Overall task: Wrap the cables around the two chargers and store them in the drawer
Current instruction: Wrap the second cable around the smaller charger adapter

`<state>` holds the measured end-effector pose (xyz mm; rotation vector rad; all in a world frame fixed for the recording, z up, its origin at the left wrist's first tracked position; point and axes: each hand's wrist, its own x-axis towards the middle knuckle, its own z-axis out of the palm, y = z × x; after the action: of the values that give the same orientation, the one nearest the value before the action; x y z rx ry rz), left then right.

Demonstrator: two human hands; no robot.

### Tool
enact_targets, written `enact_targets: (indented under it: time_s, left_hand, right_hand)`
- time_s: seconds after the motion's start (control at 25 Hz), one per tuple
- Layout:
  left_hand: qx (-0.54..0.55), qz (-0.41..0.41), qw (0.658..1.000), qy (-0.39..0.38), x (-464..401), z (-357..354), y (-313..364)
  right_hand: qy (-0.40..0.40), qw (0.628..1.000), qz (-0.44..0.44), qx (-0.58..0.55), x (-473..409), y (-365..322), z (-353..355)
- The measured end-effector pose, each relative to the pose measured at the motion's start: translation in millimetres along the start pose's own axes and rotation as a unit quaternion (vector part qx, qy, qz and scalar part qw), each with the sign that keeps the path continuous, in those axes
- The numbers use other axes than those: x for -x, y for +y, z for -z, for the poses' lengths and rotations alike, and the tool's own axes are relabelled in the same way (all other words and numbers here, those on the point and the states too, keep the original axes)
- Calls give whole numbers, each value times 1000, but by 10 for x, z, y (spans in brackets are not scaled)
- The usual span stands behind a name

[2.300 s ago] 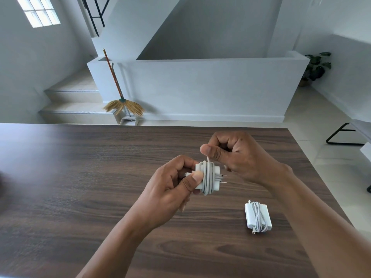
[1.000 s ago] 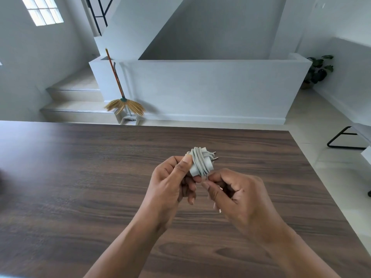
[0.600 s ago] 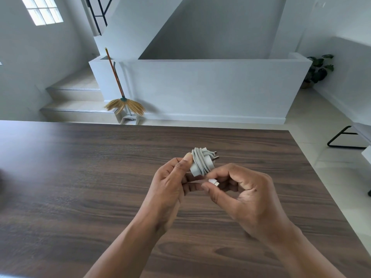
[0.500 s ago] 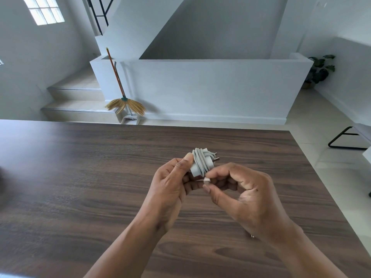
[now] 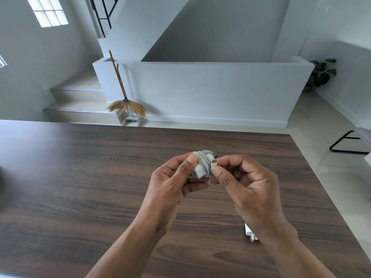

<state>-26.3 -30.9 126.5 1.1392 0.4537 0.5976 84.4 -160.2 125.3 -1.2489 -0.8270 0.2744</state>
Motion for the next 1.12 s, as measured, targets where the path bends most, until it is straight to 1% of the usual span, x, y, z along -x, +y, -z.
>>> enact_targets:
  time_s: [0.08,0.28,0.4,0.6,0.8,1.12]
  left_hand:
    - [-11,-7,1000,15,-13,2,-24]
    - [-24,-12,999,44,-6,-22,-78]
    - [-24,-4,999,38,-17,-31,-68]
    - [-24,0,999,24,-26,-11,-51]
    - [-23,-2,999,30,-23,12,-50]
    - [5,18,999,39,-26,-15,-84]
  right_hand:
    - [10,1000,9,-2,-8,-16,-28]
    - [24,998,22,44,5,-1,-46]
    - [13,998,16,58,-5,1,-41]
    - [8,999,-29,42,-34,5,-33]
    - [-3,998,-3,56,-28,17,-53]
    - [-11,997,-2,74,7,24,-38]
